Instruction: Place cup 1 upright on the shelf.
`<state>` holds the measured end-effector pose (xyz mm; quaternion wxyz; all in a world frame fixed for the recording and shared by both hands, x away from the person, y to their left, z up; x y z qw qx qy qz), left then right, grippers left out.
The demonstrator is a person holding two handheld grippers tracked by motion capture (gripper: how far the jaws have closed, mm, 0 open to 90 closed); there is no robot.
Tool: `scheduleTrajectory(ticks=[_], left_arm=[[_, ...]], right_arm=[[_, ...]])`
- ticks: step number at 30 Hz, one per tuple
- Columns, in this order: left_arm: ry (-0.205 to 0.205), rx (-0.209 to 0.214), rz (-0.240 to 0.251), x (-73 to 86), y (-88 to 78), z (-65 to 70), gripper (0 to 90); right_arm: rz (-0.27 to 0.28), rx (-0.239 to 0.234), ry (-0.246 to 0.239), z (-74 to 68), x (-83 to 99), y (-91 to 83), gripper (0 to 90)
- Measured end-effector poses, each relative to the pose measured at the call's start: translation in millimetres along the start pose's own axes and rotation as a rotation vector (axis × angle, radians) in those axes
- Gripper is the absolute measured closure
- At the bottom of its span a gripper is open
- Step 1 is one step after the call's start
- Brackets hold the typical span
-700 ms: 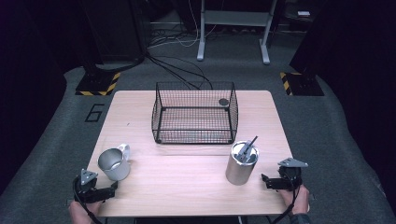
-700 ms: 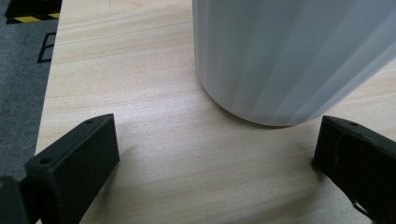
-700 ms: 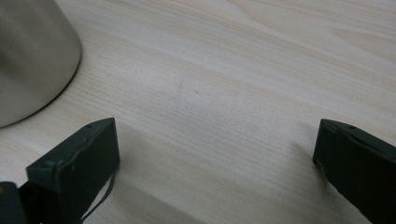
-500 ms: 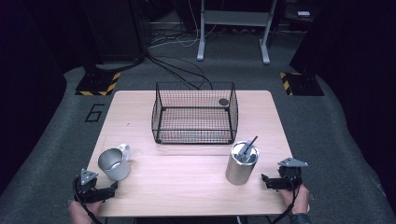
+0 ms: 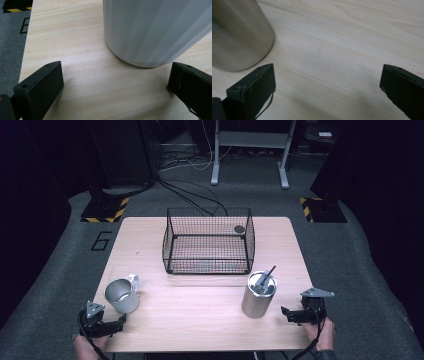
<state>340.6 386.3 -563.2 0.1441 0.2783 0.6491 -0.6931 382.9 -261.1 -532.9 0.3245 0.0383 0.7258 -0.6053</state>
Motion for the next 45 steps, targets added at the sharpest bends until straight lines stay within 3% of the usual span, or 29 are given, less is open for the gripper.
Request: scheduleTrajectory(ticks=[14,24,36,45], left_arm=[[-0.002,-0.002,0.002,0.3,0.1,0.2,0.0],[-0.002,-0.003,0.002,0.2,0.1,0.1,0.0],[-0.002,-0.003,0.002,0.2,0.1,0.1,0.0],[-0.003,-0.002,0.002,0.3,0.1,0.2,0.0]], right_arm=[[0.051,-0.07,-0.107,-41.4,-15.0,-38.5,0.0],[0.091,-0.108,-0.163,-67.9,-27.9,-54.4,0.0],[0.108,-0.127,-0.216,-86.0,-51.2,-55.9,0.0],[0.128,-0.136,-0.209,-94.3,-63.5,-54.5,0.0]])
Point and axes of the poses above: each handheld gripper's, and its own axes: y roughly forward along the jaws, x roughly out of its underside, z roughly to its right, the point moved 4 cm from there along y, roughly forward along the jaws, and after that the axes turned 14 degrees about -z, right-handed, at the moved point
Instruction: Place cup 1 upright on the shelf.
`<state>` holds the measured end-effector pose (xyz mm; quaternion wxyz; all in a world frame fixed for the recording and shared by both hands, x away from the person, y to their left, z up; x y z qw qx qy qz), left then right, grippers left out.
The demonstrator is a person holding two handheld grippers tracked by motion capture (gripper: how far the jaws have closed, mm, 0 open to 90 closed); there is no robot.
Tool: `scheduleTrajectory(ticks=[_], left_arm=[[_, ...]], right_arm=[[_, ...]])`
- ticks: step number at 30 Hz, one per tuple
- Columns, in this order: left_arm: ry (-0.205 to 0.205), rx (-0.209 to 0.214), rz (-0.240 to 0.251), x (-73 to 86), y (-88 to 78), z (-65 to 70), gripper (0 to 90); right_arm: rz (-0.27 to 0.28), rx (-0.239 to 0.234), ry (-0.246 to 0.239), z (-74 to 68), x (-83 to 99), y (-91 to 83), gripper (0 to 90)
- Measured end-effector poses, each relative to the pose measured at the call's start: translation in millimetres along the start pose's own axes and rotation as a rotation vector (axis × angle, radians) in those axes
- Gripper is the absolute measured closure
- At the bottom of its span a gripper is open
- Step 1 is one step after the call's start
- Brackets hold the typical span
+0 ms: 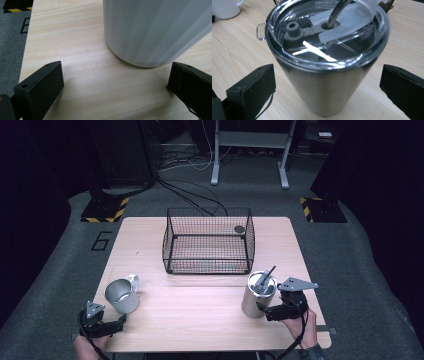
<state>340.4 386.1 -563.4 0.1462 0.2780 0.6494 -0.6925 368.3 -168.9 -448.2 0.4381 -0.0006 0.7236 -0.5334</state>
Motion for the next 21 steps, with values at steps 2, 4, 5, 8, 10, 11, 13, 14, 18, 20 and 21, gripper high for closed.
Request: scheduleTrajectory(ticks=[2,4,5,8,10,11,13,14,18,20,21], left_arm=[[0.001,0.0,-0.001,0.0,0.0,0.0,0.0],[0.001,0.0,-0.001,0.1,-0.1,-0.1,0.0],[-0.002,0.001,0.0,0.1,0.0,0.1,0.0],[0.0,0.0,0.0,0.0,0.0,0.0,0.0],[0.0,0.0,0.0,0.0,0.0,0.0,0.0],[0.002,0.0,-0.001,0.1,-0.1,-0.1,0.0],[0.001,0.0,-0.001,0.1,-0.1,-0.1,0.0],[0.001,0.0,0.0,0.1,0.0,0.0,0.0],[0.0,0.0,0.0,0.1,0.0,0.0,0.0],[0.001,0.0,0.0,0.1,-0.1,-0.1,0.0],[0.001,0.0,0.0,0.1,0.0,-0.1,0.0]], right_arm=[[0.0,0.004,-0.002,-0.2,-2.2,1.0,0.0],[0.007,0.007,-0.001,-1.0,-5.7,1.9,0.0],[0.011,0.01,-0.003,-1.1,-7.0,2.2,0.0],[0.016,0.017,-0.006,-2.6,-10.8,4.0,0.0],[0.019,0.023,-0.005,-3.4,-13.0,5.1,0.0],[0.021,0.026,0.001,-4.1,-14.1,5.6,0.0],[0.029,0.032,0.003,-5.3,-16.6,6.3,0.0],[0.036,0.034,0.002,-6.0,-17.6,6.7,0.0],[0.039,0.051,0.02,-7.9,-20.5,8.3,0.0],[0.039,0.054,0.013,-7.6,-21.1,8.8,0.3],[0.04,0.06,0.016,-7.7,-21.4,8.9,1.4]])
Point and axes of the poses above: each handheld gripper's, and its own axes: y roughly forward along the jaws, x roughly out of its underside, z roughly to its right, the point moved 4 cm from there along y, roughly forward along the jaws, and after that the axes turned 14 degrees about -z, right-handed, at the moved point
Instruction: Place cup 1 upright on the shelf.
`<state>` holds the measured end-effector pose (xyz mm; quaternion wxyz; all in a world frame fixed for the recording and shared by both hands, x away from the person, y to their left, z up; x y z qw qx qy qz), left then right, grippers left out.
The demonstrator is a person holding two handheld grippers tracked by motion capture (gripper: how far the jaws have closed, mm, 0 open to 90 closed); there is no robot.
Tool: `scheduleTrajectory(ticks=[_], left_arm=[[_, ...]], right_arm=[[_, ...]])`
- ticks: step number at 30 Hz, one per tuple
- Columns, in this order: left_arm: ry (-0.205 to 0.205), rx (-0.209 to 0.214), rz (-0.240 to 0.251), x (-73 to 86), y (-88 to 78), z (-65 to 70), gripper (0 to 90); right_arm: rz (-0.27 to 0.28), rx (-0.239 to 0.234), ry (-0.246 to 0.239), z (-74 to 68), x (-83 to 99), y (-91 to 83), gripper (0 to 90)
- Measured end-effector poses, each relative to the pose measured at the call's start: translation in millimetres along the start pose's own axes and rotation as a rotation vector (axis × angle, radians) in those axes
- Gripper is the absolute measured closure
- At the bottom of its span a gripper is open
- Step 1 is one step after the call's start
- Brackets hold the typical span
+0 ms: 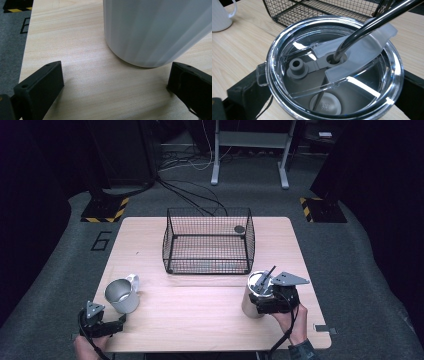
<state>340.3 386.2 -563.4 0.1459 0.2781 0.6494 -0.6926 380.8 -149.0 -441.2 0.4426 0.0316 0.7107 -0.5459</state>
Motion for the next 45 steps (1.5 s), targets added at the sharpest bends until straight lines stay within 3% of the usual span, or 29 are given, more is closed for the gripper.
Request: scheduleTrajectory(ticks=[10,24,45], left_arm=[[0.0,0.0,0.0,0.0,0.0,0.0,0.0],[0.0,0.0,0.0,0.0,0.0,0.0,0.1],[-0.004,0.0,0.003,0.1,0.0,-0.2,0.2]], right_arm=[[0.005,0.015,0.016,-0.9,-0.9,0.6,2.9],[-0.007,0.012,-0.005,0.4,-2.1,-0.8,3.2],[0.015,0.023,-0.019,5.6,-13.5,-12.8,3.3]])
Point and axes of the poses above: each handheld gripper's, and its own axes: y roughly forward along the jaws, x roughly out of its underside, z roughly to its right, the point moved 4 cm from there along y, roughly forward along the jaws, and after that the axes turned 14 degrees about -z, right-handed, at the moved point
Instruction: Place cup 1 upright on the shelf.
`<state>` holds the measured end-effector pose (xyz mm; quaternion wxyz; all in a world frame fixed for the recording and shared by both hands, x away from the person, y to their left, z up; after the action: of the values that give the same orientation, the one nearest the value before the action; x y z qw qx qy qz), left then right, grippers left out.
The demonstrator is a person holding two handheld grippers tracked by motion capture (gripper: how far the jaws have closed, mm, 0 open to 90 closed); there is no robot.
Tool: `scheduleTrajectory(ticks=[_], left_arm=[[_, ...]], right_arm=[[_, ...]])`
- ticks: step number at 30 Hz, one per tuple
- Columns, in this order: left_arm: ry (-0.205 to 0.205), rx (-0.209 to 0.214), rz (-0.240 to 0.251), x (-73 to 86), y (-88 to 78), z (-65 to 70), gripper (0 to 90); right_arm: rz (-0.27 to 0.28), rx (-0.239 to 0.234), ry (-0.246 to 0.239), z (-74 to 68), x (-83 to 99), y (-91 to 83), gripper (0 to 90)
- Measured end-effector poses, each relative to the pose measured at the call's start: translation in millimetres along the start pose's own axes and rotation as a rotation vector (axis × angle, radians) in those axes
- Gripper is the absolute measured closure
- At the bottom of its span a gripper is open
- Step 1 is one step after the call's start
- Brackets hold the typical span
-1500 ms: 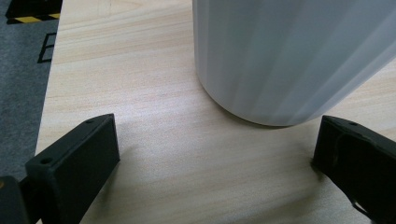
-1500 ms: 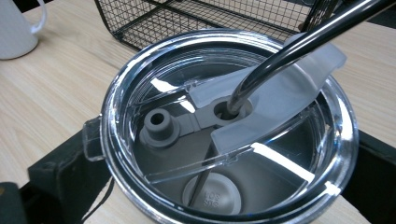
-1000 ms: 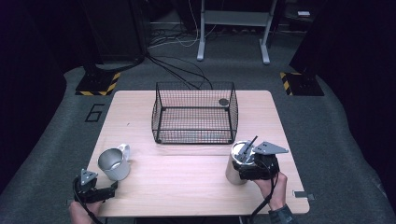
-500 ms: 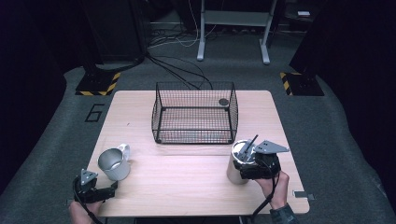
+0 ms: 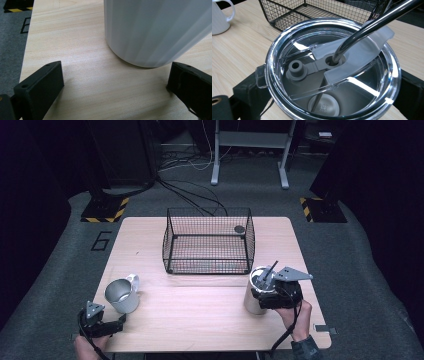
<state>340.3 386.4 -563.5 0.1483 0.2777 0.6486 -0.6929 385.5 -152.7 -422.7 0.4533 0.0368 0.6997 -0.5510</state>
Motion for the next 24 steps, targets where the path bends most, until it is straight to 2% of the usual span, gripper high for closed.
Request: scheduleTrajectory(ticks=[15,24], left_arm=[[0.003,0.004,-0.009,0.2,-0.6,-0.1,0.1],[-0.002,0.001,0.002,0.0,0.0,0.1,0.2]], right_arm=[[0.01,-0.006,-0.017,0.8,-14.5,-2.6,3.3],[0.02,-0.018,-0.031,-0.9,-28.3,-4.4,3.3]])
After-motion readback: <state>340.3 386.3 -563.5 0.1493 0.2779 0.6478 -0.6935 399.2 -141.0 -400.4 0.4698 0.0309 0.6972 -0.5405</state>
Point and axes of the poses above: each handheld gripper's, and its own axes: y roughly forward along the jaws, x roughly out of its underside, z roughly to its right, the point moved 4 cm from there along y, roughly forward along the jaws, and after that the axes turned 14 degrees about -z, right-handed, at the moved point
